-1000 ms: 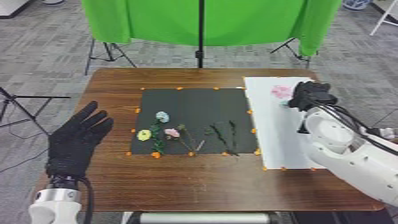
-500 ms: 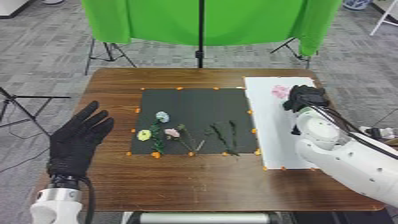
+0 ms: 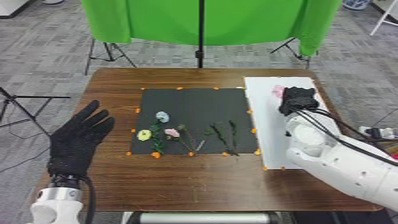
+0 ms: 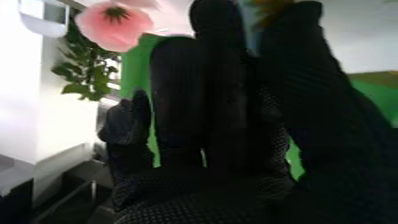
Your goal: Arrange flowers
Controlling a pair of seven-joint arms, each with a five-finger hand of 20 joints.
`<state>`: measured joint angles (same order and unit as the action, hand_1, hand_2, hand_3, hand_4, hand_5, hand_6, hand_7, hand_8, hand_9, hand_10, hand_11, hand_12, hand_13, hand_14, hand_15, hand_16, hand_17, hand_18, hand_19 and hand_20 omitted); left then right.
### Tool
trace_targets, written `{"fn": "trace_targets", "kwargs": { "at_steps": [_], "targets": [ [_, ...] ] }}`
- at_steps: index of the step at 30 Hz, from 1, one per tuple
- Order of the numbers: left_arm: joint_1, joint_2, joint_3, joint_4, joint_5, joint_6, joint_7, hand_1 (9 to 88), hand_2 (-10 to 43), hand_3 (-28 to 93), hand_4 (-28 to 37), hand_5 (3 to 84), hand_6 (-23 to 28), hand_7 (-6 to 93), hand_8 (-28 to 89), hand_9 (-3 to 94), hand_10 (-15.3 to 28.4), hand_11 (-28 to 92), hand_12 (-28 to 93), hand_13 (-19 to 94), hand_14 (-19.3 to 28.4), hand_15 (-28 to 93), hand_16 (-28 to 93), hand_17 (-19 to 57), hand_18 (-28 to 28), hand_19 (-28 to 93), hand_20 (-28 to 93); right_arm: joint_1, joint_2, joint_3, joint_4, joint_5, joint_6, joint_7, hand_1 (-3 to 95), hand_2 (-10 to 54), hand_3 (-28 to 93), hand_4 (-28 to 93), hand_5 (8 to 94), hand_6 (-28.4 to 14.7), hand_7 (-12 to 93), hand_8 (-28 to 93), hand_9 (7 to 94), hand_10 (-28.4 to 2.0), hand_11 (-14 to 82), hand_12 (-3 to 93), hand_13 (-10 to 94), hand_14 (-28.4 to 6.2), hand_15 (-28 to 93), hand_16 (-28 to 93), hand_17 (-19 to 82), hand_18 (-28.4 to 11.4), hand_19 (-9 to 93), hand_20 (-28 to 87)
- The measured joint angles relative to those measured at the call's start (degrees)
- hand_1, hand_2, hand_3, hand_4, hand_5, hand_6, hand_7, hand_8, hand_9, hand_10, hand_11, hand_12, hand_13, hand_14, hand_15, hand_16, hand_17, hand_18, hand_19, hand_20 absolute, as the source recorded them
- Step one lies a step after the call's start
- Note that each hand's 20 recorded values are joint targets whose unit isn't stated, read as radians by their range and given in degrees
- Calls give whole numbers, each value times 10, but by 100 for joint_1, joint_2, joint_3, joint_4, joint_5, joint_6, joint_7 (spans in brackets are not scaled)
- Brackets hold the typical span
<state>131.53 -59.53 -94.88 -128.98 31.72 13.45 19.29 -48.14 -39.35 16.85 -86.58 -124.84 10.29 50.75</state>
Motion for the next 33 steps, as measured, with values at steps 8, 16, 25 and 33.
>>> {"fn": "trace_targets", "kwargs": {
  "at_steps": [8,16,25,33],
  "targets": [
    [2,-48,-19,4,6,-4,-76,256,57,806,-211,413,115,140,-94,373,212,267,112,271,283,536,-91,-77,265,588,111,-200,3,109,-227,-59,775,-103,543,-95,641,-283,893,59,144,6,917,-54,215,326,687,-71,743,168,238,-218,921,557],
    [25,-46,-3,17,4,-6,-58,257,58,806,-212,413,115,140,-95,374,213,267,111,271,283,537,-91,-77,265,588,111,-382,-208,601,-1238,-19,895,-1351,529,-95,667,-283,891,53,145,12,909,-56,228,333,675,-76,759,176,225,-218,921,562],
    [17,-23,39,19,5,-7,-38,257,58,806,-212,413,115,139,-94,374,212,267,111,271,283,537,-91,-77,265,588,111,-451,-1487,452,-1192,-469,138,-1813,512,-95,686,-283,881,56,147,10,891,-57,258,333,658,-83,780,180,215,-217,913,572],
    [-73,-36,49,40,13,-8,-106,257,59,806,-212,414,115,140,-95,374,211,267,110,272,283,537,-92,-77,264,588,112,-854,-1781,307,-1297,-776,102,-1864,505,-95,689,-283,858,56,143,3,863,-60,273,336,635,-89,789,180,206,-217,906,576]
  ]
}}
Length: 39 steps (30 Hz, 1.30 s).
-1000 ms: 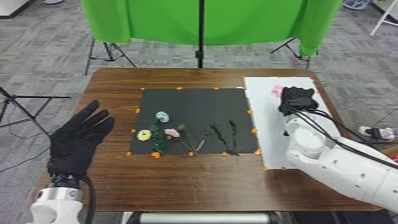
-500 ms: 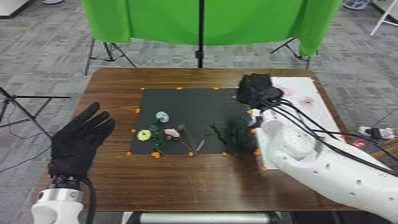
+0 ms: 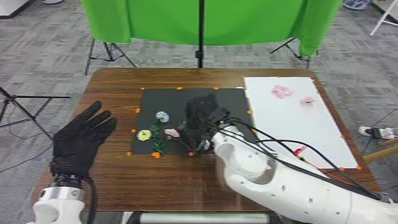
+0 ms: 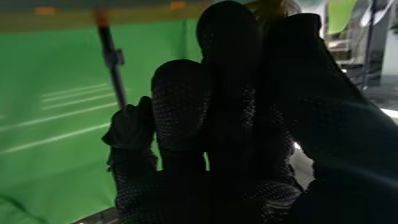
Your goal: Arrange flowers
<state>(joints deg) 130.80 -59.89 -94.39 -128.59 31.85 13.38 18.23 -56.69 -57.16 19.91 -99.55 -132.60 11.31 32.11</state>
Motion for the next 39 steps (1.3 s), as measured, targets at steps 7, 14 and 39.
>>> {"fn": "trace_targets", "kwargs": {
  "at_steps": [7,14,39],
  "targets": [
    [-11,-6,0,1,4,-3,-12,257,58,807,-212,414,115,140,-95,374,212,267,110,272,283,537,-91,-77,264,588,112,-29,76,-89,-15,16,-90,86,420,-95,755,-283,743,44,152,-68,799,-78,371,273,608,-103,810,167,190,-219,900,595],
    [0,-4,16,3,2,-4,20,256,57,808,-212,414,115,140,-95,374,211,266,111,272,282,536,-92,-77,264,587,113,-367,114,530,-206,32,-714,-94,333,-95,815,-283,634,20,153,-129,712,-110,501,202,566,-123,841,160,165,-222,891,619],
    [228,232,146,-26,-113,92,514,255,59,806,-211,414,116,140,-95,374,213,266,111,271,283,536,-91,-78,264,588,113,626,1985,1122,986,1855,-18,770,346,-95,835,-283,553,16,162,-137,570,-148,221,137,491,-131,762,89,185,-213,903,597]
  ]
}}
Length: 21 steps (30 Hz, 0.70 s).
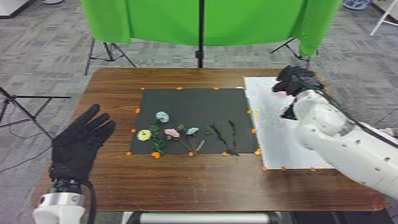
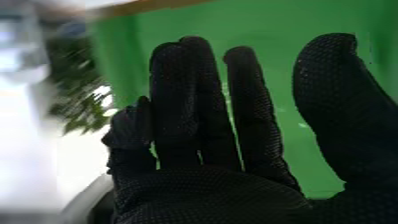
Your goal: Arrange flowers
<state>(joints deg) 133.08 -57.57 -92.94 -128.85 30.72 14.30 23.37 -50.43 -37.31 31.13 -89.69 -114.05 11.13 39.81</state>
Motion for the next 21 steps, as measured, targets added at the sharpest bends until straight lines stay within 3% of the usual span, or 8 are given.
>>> {"fn": "trace_targets", "kwargs": {
  "at_steps": [5,9,15,18,21],
  "targets": [
    [6,84,36,0,-35,30,75,255,58,806,-211,414,115,141,-95,374,212,265,111,271,283,537,-91,-78,264,588,113,128,217,-66,374,-239,-217,280,333,-95,838,-283,514,18,162,-139,526,-155,203,137,453,-136,758,82,172,-210,904,594],
    [1,94,35,-2,-42,38,87,254,58,806,-211,414,115,141,-95,374,212,266,111,271,283,538,-91,-78,264,587,112,-114,70,485,466,-265,-1079,335,327,-95,842,-283,497,18,158,-137,511,-158,195,137,445,-139,761,76,165,-210,903,595],
    [-15,15,-33,-12,-32,37,-55,255,58,806,-211,414,116,141,-95,373,213,267,111,271,284,538,-92,-77,264,587,113,-382,-167,748,618,-496,-1745,356,322,-95,844,-283,479,21,154,-133,497,-161,188,138,429,-146,765,68,162,-209,903,597],
    [-31,-54,-84,-13,-15,32,-166,256,58,805,-212,414,116,140,-95,374,212,267,111,271,284,538,-92,-78,264,587,113,-475,-311,821,774,-554,-1916,449,351,-95,834,-283,525,40,172,-144,557,-146,176,129,474,-134,731,54,189,-212,908,587],
    [-66,-116,-107,-13,7,30,-256,256,58,805,-213,414,115,140,-95,374,212,267,111,271,283,537,-92,-78,264,587,113,-496,-472,857,988,-602,-2120,587,418,-95,801,-283,632,48,172,-122,668,-112,175,135,599,-87,669,119,241,-212,927,557]
  ]
}}
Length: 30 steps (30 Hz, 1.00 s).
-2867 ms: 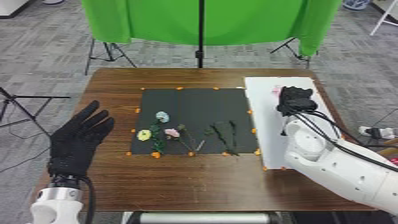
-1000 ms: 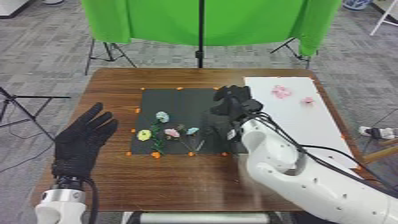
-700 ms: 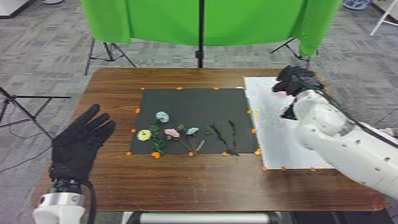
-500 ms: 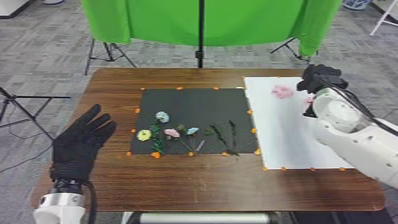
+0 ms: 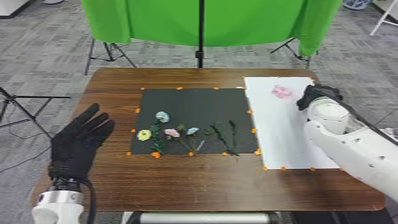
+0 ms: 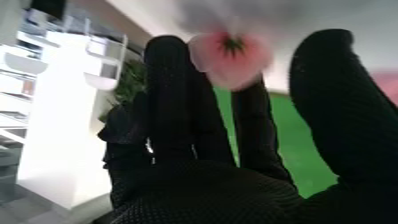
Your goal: Arrange flowers
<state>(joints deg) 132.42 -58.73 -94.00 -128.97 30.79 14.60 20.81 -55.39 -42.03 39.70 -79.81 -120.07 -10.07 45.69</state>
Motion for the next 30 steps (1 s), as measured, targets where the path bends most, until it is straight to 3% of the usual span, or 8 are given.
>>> {"fn": "trace_targets", "kwargs": {
  "at_steps": [3,5,13,20,24,30],
  "targets": [
    [-38,-34,0,1,19,-7,-54,257,60,802,-212,413,115,139,-95,373,212,267,111,271,283,537,-92,-78,264,587,113,14,-139,98,95,-69,82,163,542,-95,684,-283,814,43,180,-12,884,-62,95,274,750,-41,622,205,315,-200,932,561],
    [-63,-42,5,2,29,-12,-75,257,60,802,-211,413,115,139,-95,373,212,267,111,271,283,537,-92,-78,264,587,113,23,-174,59,153,-138,389,246,584,-95,653,-283,860,39,175,8,928,-49,136,292,796,-34,641,197,356,-196,932,574],
    [-85,-96,-14,1,62,-20,-176,257,58,804,-210,414,116,139,-94,374,211,266,111,271,283,537,-92,-78,264,587,113,-100,99,-670,42,-453,1980,110,608,-95,648,-283,897,24,156,16,937,-56,193,280,824,-29,647,208,387,-195,932,587],
    [-58,-122,-46,-1,77,-36,-226,257,58,804,-211,414,116,139,-94,373,212,266,111,271,283,537,-92,-78,264,587,114,-156,432,-941,-758,-448,2916,-430,590,-95,677,-283,896,22,157,23,937,-62,191,284,812,-36,659,215,378,-195,932,593],
    [-58,-123,-45,-1,82,-49,-234,257,59,805,-211,413,116,139,-94,373,212,268,112,270,283,537,-92,-78,264,587,113,-384,376,-547,-1419,-553,2879,-1220,555,-95,717,-283,884,26,164,28,937,-63,189,304,771,-52,697,213,348,-195,932,596],
    [-93,-154,-48,2,128,-82,-312,258,59,805,-211,413,116,139,-94,373,212,268,111,271,283,537,-92,-78,264,588,113,-868,-174,164,-2065,-1080,1844,-2184,538,-95,730,-283,868,29,174,26,937,-59,194,330,731,-65,727,202,313,-196,932,599]
  ]
}}
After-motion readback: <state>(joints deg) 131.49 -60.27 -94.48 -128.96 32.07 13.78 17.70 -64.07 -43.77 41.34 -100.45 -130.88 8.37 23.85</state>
